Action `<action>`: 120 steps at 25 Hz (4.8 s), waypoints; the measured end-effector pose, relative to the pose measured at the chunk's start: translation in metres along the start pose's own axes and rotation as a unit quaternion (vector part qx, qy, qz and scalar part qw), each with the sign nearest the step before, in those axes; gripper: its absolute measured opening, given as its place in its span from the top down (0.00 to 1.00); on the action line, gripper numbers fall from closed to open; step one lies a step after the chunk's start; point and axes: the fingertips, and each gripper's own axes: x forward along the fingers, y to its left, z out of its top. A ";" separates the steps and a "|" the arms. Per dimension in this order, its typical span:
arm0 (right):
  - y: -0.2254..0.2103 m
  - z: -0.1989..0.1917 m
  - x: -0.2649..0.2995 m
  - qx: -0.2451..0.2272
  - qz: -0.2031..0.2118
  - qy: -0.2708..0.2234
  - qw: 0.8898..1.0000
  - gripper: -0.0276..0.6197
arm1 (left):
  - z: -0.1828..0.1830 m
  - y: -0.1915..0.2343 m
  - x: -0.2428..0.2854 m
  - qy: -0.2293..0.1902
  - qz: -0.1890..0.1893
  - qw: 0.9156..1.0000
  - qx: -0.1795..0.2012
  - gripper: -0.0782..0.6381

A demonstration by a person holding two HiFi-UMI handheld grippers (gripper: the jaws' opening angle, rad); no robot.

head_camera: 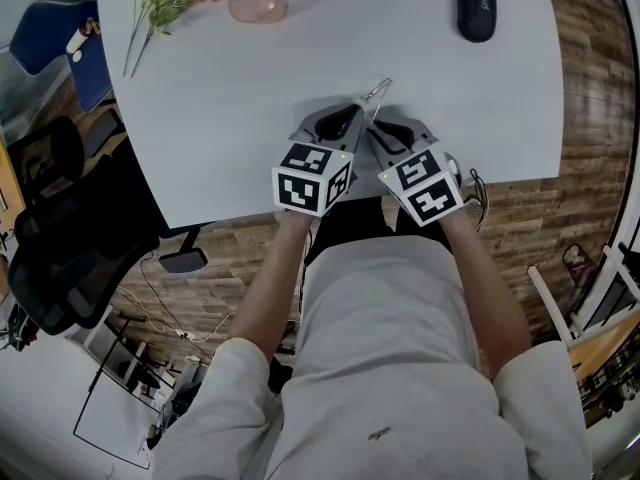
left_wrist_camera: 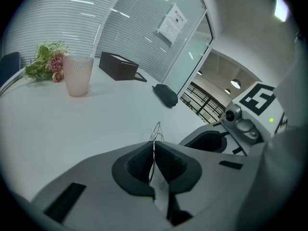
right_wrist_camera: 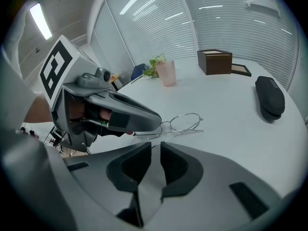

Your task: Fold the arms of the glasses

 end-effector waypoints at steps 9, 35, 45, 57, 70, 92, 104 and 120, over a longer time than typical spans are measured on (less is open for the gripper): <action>0.002 0.005 0.004 -0.004 -0.001 -0.004 1.000 0.87 | -0.002 -0.003 -0.001 0.000 -0.007 1.000 -0.003 0.86; 0.003 0.006 0.003 -0.014 -0.011 -0.010 1.000 0.90 | -0.006 -0.008 -0.007 0.000 -0.013 1.000 0.006 0.86; -0.017 -0.001 -0.012 0.002 -0.042 -0.021 0.999 0.90 | -0.007 -0.005 -0.003 0.008 -0.003 0.999 0.043 0.86; -0.030 -0.014 -0.027 0.019 -0.061 -0.015 0.998 0.90 | -0.016 -0.014 0.004 0.013 0.008 0.993 0.120 0.86; -0.035 -0.021 -0.036 0.023 -0.063 -0.018 0.998 0.91 | -0.034 -0.016 0.012 0.030 0.020 0.992 0.122 0.85; -0.029 -0.043 -0.066 -0.024 -0.031 -0.025 0.999 0.91 | -0.046 -0.021 -0.002 0.011 0.102 0.993 0.066 0.85; -0.012 -0.038 -0.101 -0.062 -0.006 -0.063 0.996 0.92 | -0.044 -0.058 -0.049 -0.039 0.150 0.987 0.040 0.85; -0.011 0.024 -0.179 -0.123 0.001 -0.173 0.977 0.95 | 0.032 -0.121 -0.110 -0.166 0.178 0.968 0.058 0.85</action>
